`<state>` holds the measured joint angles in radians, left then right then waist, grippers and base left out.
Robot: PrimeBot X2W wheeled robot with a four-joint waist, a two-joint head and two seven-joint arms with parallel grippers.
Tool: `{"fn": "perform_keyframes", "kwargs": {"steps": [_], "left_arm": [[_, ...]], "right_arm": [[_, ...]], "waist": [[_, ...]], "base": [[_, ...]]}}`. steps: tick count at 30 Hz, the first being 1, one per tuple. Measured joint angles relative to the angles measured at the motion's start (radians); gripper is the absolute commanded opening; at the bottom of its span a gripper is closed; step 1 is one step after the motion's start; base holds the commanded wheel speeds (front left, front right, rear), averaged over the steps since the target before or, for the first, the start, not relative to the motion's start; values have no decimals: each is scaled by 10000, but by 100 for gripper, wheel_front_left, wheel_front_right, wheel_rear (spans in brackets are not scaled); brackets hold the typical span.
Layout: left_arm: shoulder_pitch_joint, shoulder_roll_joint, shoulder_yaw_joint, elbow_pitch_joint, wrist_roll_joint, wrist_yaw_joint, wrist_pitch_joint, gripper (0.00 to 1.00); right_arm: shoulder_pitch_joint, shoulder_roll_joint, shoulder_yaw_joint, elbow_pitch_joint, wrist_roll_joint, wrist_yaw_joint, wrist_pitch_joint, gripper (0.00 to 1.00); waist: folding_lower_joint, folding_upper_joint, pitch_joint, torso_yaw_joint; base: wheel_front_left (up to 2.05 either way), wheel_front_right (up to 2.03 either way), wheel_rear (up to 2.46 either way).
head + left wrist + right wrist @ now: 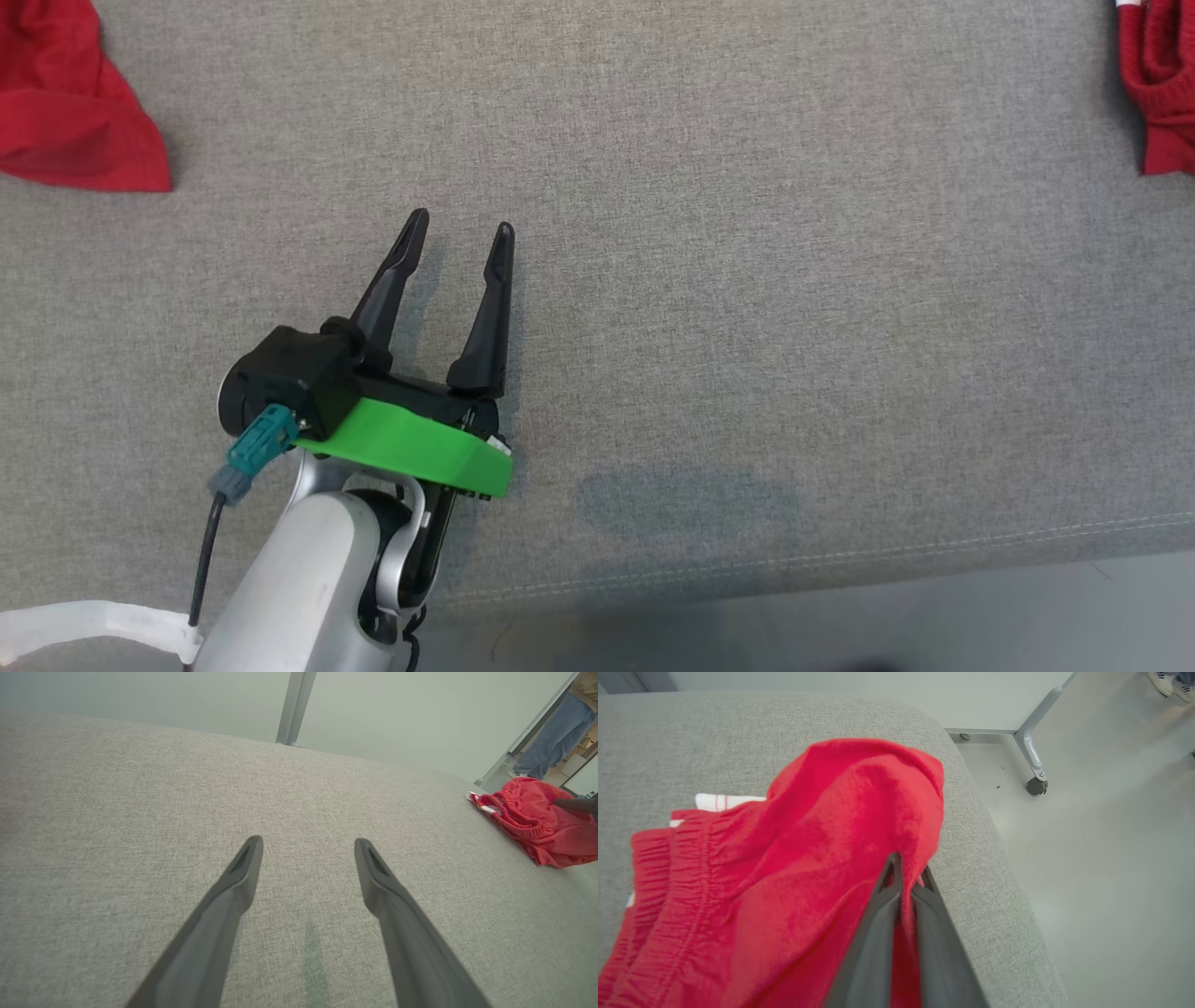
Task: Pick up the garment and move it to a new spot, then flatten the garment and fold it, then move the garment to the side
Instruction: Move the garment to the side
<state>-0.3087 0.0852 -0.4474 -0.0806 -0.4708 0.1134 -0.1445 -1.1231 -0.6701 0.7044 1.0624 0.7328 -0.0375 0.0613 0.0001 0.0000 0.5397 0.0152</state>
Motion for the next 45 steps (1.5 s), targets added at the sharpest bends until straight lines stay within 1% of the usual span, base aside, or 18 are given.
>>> {"fn": "perform_keyframes", "kwargs": {"steps": [1,2,8,10,15,20,25,29,33,37,41,45], "left_arm": [[-7,0,2,8,0,0,0,100],[-7,0,2,8,0,0,0,100],[-105,-2,-8,35,2,-2,-4,100],[-105,-2,-13,69,2,-2,-4,100],[-105,-2,-6,219,0,-48,-59,100],[-106,12,52,380,-6,-86,-184,100],[-107,29,144,610,2,-96,-374,100],[-107,54,238,809,8,-134,-522,100],[-94,52,345,1093,4,-134,-602,100],[-48,27,502,1331,-94,-134,-681,100],[237,-21,677,1532,-194,-132,-769,100],[548,-67,926,1749,-387,-127,-863,100]], "right_arm": [[-8,-29,29,63,-61,-125,-44,93],[-8,-29,29,63,-61,-125,-44,100],[-8,-33,79,477,-247,-619,-240,100],[-7,-50,121,696,-359,-696,-255,100],[7,56,115,913,-393,-711,-445,100],[39,393,107,840,-431,-711,-999,100],[37,825,44,497,-454,-711,-1722,100],[41,1363,-132,119,-219,-660,-2397,100],[244,1898,-138,-167,-96,-468,-2955,100],[770,2263,-98,-360,-69,-385,-3001,100],[1281,2669,-102,-671,-8,-178,-3089,100],[1845,2987,-81,-945,2,-123,-3118,100]], "waist": [[0,0,4,-5],[0,0,4,-5],[-1,0,-30,-56],[-1,0,-54,-77],[-1,0,-196,-134],[-1,0,-434,-207],[-1,0,-796,-304],[-1,0,-1172,-404],[-1,0,-1615,-523],[-1,0,-2109,-641],[-1,0,-2629,-740],[-1,0,-3145,-805]], "base": [[0,0,0],[0,0,0],[0,0,0],[0,0,0],[0,0,0],[0,0,0],[0,0,0],[0,0,0],[0,0,0],[0,0,0],[0,0,0],[0,0,0]]}}
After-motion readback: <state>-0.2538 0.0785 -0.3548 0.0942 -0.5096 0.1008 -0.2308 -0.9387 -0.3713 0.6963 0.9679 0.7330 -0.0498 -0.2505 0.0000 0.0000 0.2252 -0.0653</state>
